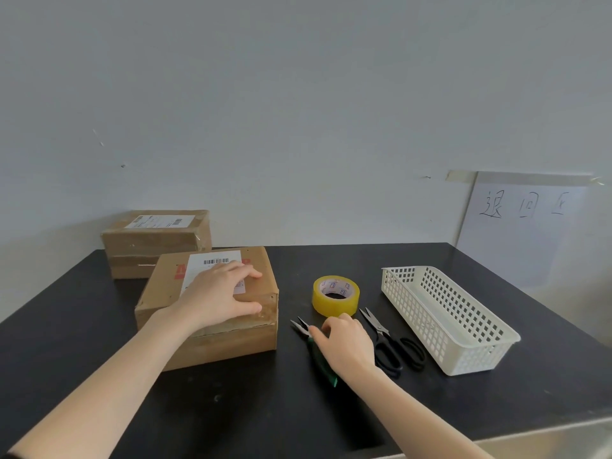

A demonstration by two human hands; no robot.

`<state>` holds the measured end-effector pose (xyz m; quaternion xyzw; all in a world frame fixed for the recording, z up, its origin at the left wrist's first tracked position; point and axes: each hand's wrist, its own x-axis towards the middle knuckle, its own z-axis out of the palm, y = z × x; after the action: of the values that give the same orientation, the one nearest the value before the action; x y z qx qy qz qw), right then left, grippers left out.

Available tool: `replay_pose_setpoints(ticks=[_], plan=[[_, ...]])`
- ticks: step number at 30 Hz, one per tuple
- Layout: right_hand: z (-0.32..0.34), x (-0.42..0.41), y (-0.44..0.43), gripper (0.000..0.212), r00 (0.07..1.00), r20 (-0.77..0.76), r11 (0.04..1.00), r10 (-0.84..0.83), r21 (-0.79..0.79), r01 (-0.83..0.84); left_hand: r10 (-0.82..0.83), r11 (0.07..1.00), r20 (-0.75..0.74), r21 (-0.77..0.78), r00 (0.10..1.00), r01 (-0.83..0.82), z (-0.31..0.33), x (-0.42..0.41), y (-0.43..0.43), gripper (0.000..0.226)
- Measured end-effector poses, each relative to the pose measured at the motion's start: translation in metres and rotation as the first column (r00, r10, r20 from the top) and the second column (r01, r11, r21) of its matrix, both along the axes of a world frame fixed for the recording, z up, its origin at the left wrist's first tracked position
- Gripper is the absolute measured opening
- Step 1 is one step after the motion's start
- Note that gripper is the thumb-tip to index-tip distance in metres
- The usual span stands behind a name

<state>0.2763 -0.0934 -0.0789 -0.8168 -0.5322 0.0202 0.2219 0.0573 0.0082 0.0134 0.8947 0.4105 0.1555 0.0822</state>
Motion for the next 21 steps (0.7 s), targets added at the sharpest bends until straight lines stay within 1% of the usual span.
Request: replay_pose_setpoints(ticks=[3, 6, 8, 10, 12, 15, 17, 21], plan=[[0.003, 0.015, 0.002, 0.035, 0.999, -0.046, 0.996, -0.006, 0.093, 0.01, 0.002, 1.0, 0.004, -0.012, 1.0, -0.002, 0.0, 0.002, 0.002, 0.057], [0.005, 0.031, 0.004, 0.024, 0.996, -0.081, 0.98, 0.024, 0.197, -0.007, 0.018, 1.0, 0.011, -0.009, 1.0, -0.017, 0.001, 0.004, 0.003, 0.054], [0.005, 0.042, 0.006, 0.022, 0.996, -0.075, 0.973, 0.043, 0.231, -0.025, 0.038, 0.999, 0.036, 0.009, 0.999, -0.038, 0.002, 0.009, 0.004, 0.05], [0.005, 0.053, 0.009, 0.028, 0.998, -0.051, 0.971, 0.045, 0.236, -0.031, 0.052, 0.997, 0.079, 0.053, 0.996, -0.056, 0.001, 0.015, 0.003, 0.052], [0.006, 0.062, 0.013, 0.037, 0.999, -0.022, 0.976, 0.041, 0.215, -0.035, 0.03, 0.988, 0.142, 0.148, 0.989, -0.051, -0.002, 0.024, 0.0, 0.055], [0.005, 0.07, 0.019, 0.049, 0.999, -0.018, 0.98, 0.048, 0.195, -0.043, -0.066, 0.96, 0.254, 0.279, 0.965, -0.008, -0.011, 0.044, -0.01, 0.038], [0.002, 0.073, 0.023, 0.054, 0.998, -0.022, 0.983, 0.064, 0.176, -0.059, -0.137, 0.936, 0.289, 0.35, 0.947, 0.029, -0.014, 0.06, -0.019, 0.037], [-0.007, 0.078, 0.029, 0.06, 0.992, -0.009, 0.981, 0.125, 0.15, -0.122, -0.25, 0.919, 0.323, 0.374, 0.913, 0.12, -0.021, 0.09, -0.032, 0.028]])
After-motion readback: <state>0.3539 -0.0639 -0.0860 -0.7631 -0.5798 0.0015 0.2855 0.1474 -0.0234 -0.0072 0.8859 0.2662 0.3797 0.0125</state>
